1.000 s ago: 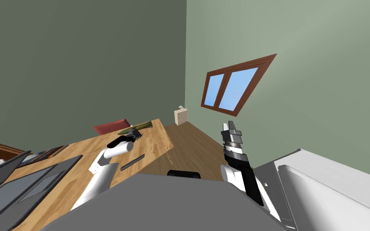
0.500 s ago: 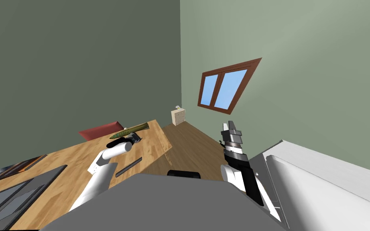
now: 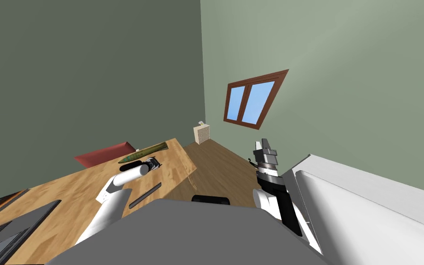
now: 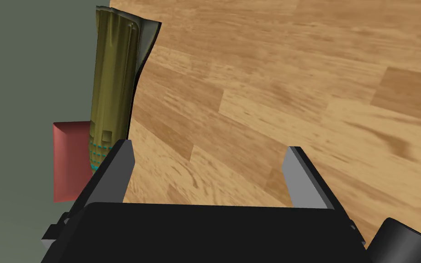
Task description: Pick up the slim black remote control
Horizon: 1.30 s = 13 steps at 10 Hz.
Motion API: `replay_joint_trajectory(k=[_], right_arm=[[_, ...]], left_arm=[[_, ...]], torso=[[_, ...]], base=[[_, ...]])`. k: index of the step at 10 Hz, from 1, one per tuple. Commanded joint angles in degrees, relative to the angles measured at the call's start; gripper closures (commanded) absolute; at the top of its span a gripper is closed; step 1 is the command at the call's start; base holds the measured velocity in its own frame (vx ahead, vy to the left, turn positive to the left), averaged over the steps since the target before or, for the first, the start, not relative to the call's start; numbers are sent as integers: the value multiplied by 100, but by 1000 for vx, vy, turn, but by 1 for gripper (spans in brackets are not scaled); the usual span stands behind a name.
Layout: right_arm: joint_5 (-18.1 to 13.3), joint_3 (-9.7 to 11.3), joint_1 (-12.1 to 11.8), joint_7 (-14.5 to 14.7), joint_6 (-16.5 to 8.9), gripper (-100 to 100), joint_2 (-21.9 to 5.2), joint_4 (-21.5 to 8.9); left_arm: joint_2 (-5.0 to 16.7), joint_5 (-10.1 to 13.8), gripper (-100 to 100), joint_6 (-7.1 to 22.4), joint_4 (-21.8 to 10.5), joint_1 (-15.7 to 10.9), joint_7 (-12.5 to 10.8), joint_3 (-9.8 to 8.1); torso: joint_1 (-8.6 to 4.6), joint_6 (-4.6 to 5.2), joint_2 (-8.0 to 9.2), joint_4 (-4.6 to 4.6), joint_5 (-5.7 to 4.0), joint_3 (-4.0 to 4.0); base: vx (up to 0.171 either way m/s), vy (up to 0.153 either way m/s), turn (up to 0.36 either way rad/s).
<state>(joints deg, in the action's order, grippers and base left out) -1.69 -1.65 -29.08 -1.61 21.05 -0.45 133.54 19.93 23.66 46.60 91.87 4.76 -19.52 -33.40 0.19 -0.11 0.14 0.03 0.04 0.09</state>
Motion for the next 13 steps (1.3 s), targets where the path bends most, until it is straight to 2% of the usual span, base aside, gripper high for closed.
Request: replay_joint_trajectory(k=[1, 2, 3, 5, 6, 7, 8, 9, 10, 11, 13], right_arm=[[0, 0, 0, 0, 0, 0, 0, 0], [0, 0, 1, 0, 0, 0, 0, 0], [0, 0, 0, 0, 0, 0, 0, 0], [0, 0, 0, 0, 0, 0, 0, 0], [0, 0, -1, 0, 0, 0, 0, 0], [0, 0, 0, 0, 0, 0, 0, 0], [0, 0, 0, 0, 0, 0, 0, 0], [0, 0, 0, 0, 0, 0, 0, 0], [0, 0, 0, 0, 0, 0, 0, 0], [0, 0, 0, 0, 0, 0, 0, 0], [0, 0, 0, 0, 0, 0, 0, 0]], left_arm=[[70, 169, -100, 286, -286, -49, 38, -77], [70, 169, -100, 416, -356, -49, 38, -77], [104, 302, -100, 563, -573, -46, 62, -139], [104, 302, -100, 737, -573, -46, 62, -139], [139, 431, -100, 947, -783, -35, 91, -191], [139, 431, -100, 1040, -783, -35, 91, -191], [175, 556, -100, 1292, -964, -16, 124, -235], [175, 556, -100, 1324, -985, -16, 124, -235], [212, 676, -100, 1519, -1177, 8, 161, -271], [212, 676, -100, 1588, -1177, 8, 161, -271], [288, 896, -100, 1965, -1524, 69, 238, -321]], torso=[[0, 0, 0, 0, 0, 0], [-1, 3, 2, 0, 0, 1], [-4, 0, -1, 0, -1, 0], [-2, 0, -2, 0, 0, -1], [-12, -1, -8, -1, -3, -4], [-9, 3, -4, -1, -3, -2], [-6, 0, -4, -1, -2, -2], [1, 2, 0, 0, 0, 0], [2, -2, 0, 0, 0, 0], [-1, 0, 2, 1, -1, 1], [2, 1, 6, 1, 0, 3]], base=[[-45, 46, -157], [-35, 39, -108], [-38, 54, -182], [-22, 32, -49], [-31, 32, -145], [-31, 38, -114], [-44, 58, -166], [-41, 56, -86], [-46, 43, -126], [-40, 45, -68], [-70, 69, -139]])
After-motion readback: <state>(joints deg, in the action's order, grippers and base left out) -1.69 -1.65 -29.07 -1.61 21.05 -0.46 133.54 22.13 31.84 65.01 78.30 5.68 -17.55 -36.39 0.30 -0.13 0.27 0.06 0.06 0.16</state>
